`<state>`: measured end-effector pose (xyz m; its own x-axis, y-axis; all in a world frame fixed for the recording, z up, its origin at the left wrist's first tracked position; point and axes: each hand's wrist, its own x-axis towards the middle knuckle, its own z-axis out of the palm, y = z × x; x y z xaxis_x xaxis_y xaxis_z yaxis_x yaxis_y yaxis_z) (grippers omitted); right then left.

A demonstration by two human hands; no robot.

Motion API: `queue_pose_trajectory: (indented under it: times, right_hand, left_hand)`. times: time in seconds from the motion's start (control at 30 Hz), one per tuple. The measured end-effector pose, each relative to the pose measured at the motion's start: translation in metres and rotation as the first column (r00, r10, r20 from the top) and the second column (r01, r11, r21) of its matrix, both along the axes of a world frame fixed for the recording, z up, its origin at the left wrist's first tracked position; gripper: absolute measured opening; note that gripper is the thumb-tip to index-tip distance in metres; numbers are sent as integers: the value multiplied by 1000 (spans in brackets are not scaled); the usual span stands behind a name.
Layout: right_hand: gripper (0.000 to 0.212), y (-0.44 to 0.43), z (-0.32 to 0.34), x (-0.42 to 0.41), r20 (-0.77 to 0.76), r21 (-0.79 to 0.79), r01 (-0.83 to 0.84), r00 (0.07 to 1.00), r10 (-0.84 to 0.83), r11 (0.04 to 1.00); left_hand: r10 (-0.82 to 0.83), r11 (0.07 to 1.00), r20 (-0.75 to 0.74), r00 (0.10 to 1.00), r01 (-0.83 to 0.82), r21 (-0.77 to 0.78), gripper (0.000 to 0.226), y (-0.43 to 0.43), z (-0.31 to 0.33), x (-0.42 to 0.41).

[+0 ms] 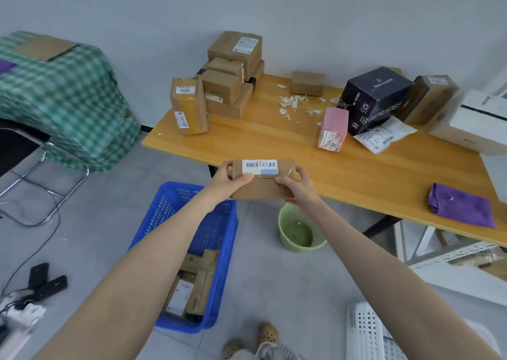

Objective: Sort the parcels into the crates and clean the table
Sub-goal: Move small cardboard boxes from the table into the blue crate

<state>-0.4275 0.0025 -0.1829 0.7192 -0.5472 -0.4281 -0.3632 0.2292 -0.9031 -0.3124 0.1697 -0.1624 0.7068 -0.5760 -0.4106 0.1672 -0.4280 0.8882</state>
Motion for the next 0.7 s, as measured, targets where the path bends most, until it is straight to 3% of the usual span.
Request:
queue_pose_trajectory:
  times: [0.07,0.27,0.37,0.47,0.57,0.7]
  right_hand:
    - [57,11,-2,2,16,55,2,1000,-3,998]
    - [97,58,-13,28,72,133,-62,996,53,989]
    - [89,93,-12,46,73,229,-118,992,104,966]
    - [42,128,-14,73,85,332,-165,986,145,929]
    - [63,158,-19,102,29,354,-132,991,130,926]
    - [56,211,-40,132,13,363,-69,998,69,929]
  left_hand:
    - [17,1000,-56,998,-16,4,64,16,0,-1]
    - [85,995,-381,921,-98,-16,50,72,-8,10]
    - [115,992,-488,865,-128,7,47,102,-15,24]
    - [127,990,-508,852,-142,11,47,134,-18,53]
    - [105,995,-437,893,-94,46,54,166,-18,90]
    - [37,994,-358,933,2,108,45,213,-25,138]
